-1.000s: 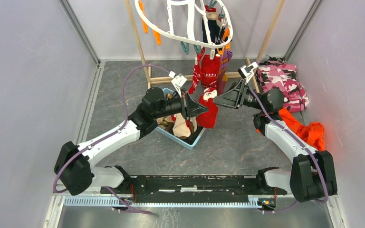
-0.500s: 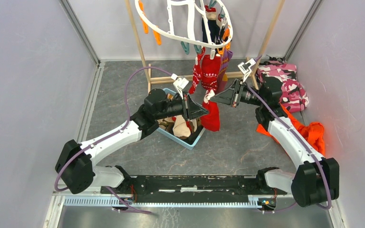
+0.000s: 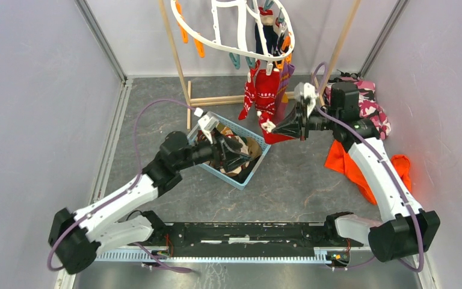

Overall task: Clip the socks to the hanger
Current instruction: Pick up the sock from the bin.

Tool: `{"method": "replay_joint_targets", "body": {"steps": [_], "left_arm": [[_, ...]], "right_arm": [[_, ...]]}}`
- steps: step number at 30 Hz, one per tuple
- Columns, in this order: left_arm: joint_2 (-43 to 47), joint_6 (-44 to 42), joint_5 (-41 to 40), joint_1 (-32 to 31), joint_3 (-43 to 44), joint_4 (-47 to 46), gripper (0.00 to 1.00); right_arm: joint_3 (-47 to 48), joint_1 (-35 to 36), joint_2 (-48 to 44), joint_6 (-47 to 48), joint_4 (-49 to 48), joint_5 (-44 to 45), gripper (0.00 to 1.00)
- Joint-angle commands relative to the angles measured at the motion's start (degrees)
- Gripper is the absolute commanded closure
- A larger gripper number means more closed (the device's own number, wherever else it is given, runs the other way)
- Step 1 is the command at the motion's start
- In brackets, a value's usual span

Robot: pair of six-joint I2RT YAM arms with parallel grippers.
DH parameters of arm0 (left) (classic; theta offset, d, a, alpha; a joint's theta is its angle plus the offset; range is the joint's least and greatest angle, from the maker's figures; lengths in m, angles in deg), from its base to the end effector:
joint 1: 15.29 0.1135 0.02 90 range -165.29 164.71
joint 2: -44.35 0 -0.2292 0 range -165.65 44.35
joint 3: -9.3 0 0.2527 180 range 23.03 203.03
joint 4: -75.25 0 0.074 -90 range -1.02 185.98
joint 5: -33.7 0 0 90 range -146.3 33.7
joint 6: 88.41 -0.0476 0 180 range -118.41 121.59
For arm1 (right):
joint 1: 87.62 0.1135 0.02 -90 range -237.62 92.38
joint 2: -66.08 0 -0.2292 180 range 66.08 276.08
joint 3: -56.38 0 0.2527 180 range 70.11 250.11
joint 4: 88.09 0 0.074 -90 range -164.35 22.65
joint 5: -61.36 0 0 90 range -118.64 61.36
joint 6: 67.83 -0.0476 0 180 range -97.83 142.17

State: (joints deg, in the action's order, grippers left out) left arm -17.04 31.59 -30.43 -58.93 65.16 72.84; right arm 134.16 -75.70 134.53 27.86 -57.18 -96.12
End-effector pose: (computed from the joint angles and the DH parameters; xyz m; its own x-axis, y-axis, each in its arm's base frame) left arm 0.1872 -0.2072 0.2840 -0.5022 -0.1427 -0.8529 0.7911 0.3223 -0.5198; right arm 0.2560 0.0990 0.3337 -0.2669 -0.0952 -0.9590 -0.9507 0.1888 0.2459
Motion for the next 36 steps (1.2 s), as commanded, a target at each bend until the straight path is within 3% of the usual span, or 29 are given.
{"method": "replay_joint_targets", "body": {"steps": [1, 2, 4, 10, 22, 30, 36], "left_arm": [[9.71, -11.06, -2.01, -0.32, -4.48, -4.49, 0.13], [11.25, -12.25, -1.20, -0.31, -5.69, -6.16, 0.12], [13.40, -13.81, 0.32, -0.29, -8.28, -9.60, 0.09], [11.53, -16.77, 5.56, -0.31, -9.69, -14.17, 0.08], [0.63, -24.01, 8.34, -0.31, -8.78, -25.54, 0.07], [-5.97, -20.10, 10.79, -0.30, -5.73, -30.98, 0.11], [-9.42, -14.88, 14.96, -0.44, -4.33, -37.96, 0.21]], "right_arm": [[8.38, 0.21, 0.41, 62.95, 42.79, -6.17, 1.00], [9.35, 0.26, 0.59, 78.37, 53.20, -6.43, 1.00], [9.22, 0.44, -0.52, 83.70, 54.78, -4.94, 1.00], [11.42, 1.27, -0.58, 82.84, 54.82, -6.79, 1.00], [9.96, 3.33, -1.47, 80.74, 54.81, -13.05, 1.00], [8.60, 3.35, -1.65, 80.63, 54.84, -14.82, 1.00], [7.62, 3.45, -1.39, 81.07, 54.86, -15.34, 1.00]]}}
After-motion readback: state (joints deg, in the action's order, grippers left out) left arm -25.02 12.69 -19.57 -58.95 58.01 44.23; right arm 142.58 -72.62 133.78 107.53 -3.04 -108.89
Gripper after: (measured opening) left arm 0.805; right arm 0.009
